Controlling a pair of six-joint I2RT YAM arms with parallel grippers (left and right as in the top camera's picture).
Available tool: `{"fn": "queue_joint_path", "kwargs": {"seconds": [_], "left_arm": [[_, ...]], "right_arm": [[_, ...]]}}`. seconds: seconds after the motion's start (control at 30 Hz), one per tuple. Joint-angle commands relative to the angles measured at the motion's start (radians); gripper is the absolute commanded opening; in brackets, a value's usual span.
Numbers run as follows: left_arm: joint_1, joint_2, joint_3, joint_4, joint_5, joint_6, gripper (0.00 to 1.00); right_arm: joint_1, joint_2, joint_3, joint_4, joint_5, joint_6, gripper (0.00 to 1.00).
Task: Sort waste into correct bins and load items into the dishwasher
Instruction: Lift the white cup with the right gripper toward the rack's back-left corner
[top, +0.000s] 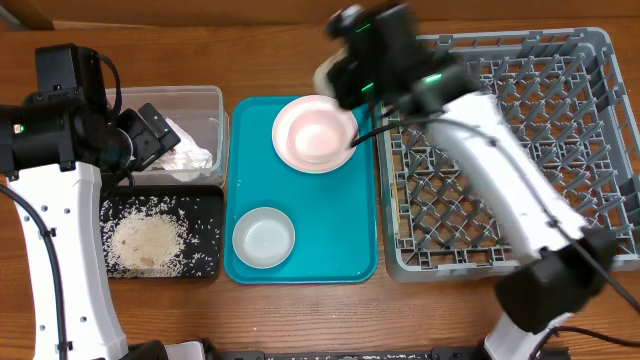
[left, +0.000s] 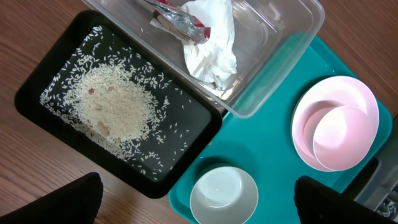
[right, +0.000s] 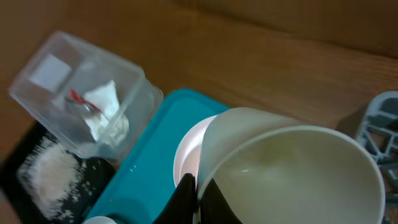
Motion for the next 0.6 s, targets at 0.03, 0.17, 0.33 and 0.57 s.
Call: {"fn": "queue_joint_path", "kwargs": {"seconds": [0.03, 0.17, 0.33, 0.57], "left_arm": [[0.005, 0.004, 0.015, 0.002, -0.010, -0.002, 1.00], [0.005, 0.004, 0.015, 0.002, -0.010, -0.003, 1.00], [0.005, 0.003, 0.015, 0.002, -0.010, -0.002, 1.00], [0.005, 0.004, 0.015, 0.002, -0.010, -0.002, 1.00]], "right_arm": [[-0.187, 0.016, 0.006, -0.001, -0.391, 0.008, 0.04], [-0.336, 0.091, 0.003, 0.005, -0.646, -0.045, 0.04], [-0.420, 0.195, 0.003, 0.022, -0.812, -0.068, 0.04], [-0.429, 0.322, 0.003, 0.043, -0.905, -0.130, 0.04]]}}
